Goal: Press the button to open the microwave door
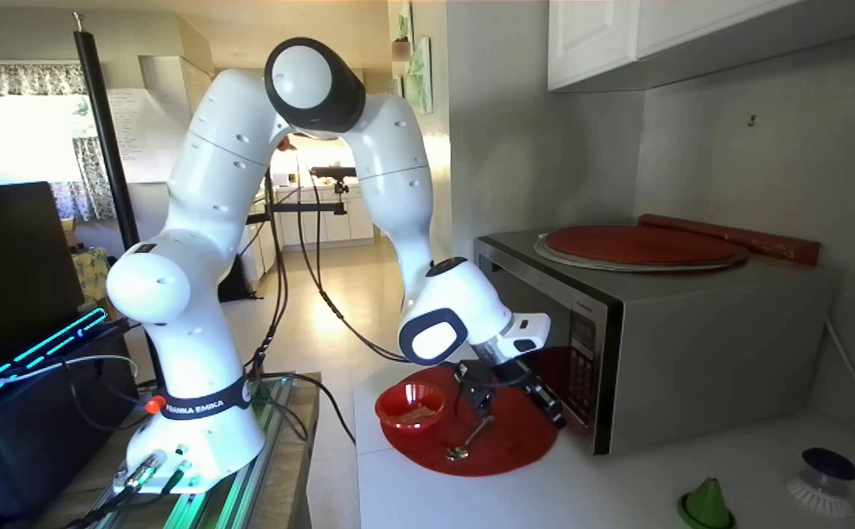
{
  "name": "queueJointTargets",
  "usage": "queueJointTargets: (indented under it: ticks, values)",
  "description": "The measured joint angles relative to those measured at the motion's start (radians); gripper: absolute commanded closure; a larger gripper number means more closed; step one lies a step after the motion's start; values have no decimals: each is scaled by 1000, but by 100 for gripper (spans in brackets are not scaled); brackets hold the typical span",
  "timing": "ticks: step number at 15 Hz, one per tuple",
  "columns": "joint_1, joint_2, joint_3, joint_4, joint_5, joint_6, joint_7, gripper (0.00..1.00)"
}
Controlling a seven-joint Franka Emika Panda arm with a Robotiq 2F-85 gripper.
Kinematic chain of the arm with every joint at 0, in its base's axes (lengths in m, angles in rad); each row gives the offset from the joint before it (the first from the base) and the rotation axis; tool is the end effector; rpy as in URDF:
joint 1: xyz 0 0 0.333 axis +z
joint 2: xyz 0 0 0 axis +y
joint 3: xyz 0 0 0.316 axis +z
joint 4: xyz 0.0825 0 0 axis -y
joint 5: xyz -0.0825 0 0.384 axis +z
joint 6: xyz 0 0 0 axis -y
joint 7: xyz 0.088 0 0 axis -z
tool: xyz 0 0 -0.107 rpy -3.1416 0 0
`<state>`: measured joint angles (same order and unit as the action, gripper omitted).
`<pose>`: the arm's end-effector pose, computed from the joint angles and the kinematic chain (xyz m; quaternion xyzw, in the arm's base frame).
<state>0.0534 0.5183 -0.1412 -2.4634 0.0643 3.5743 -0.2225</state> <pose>0.5014 -0.0548 0.1641 0.9534 0.0515 0.2862 0.0801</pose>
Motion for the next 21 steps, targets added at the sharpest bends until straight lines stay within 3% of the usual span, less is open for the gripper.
queueJointTargets:
  ticks: [21]
  values:
    - [-5, 133, 8, 68, 0, 179, 48, 100]
